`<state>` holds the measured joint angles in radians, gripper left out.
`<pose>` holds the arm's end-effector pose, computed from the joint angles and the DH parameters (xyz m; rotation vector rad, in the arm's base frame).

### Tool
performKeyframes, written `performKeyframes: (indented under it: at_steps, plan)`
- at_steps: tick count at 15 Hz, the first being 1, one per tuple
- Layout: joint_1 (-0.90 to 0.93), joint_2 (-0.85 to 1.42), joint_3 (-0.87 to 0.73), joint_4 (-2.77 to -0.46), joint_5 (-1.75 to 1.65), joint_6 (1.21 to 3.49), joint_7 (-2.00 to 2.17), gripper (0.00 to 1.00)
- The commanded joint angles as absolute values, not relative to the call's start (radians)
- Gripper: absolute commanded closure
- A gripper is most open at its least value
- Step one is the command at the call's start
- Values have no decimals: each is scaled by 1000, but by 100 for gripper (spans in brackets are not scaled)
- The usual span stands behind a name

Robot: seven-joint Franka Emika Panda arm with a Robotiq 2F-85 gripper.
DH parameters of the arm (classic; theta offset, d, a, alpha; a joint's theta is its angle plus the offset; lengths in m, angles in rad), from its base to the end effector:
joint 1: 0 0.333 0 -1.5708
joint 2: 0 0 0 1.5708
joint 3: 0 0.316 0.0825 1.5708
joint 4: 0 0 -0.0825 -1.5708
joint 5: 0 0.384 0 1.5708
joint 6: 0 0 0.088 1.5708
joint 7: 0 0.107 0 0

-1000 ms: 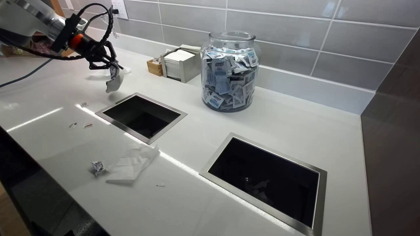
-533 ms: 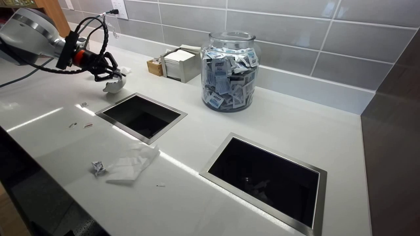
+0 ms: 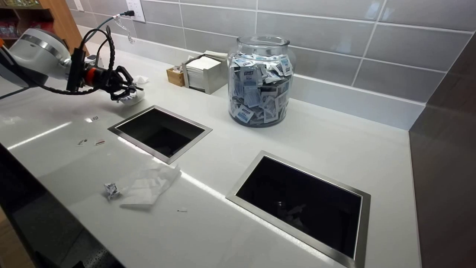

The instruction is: Crumple up the white plate on all sides

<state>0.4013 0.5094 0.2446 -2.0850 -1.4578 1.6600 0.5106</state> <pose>0.4874 0.2446 0.1911 1.5695 0.9310 0.0438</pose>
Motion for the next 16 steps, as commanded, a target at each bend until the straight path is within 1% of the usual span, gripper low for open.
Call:
performKeyframes:
  at_steps: [1, 8, 16]
  plan:
    - [391, 601, 257, -2053, -1476, 1659, 583, 100]
    - [372, 644, 253, -2040, -1486, 1692, 653, 100]
    - [315, 643, 273, -2037, -1462, 1844, 716, 100]
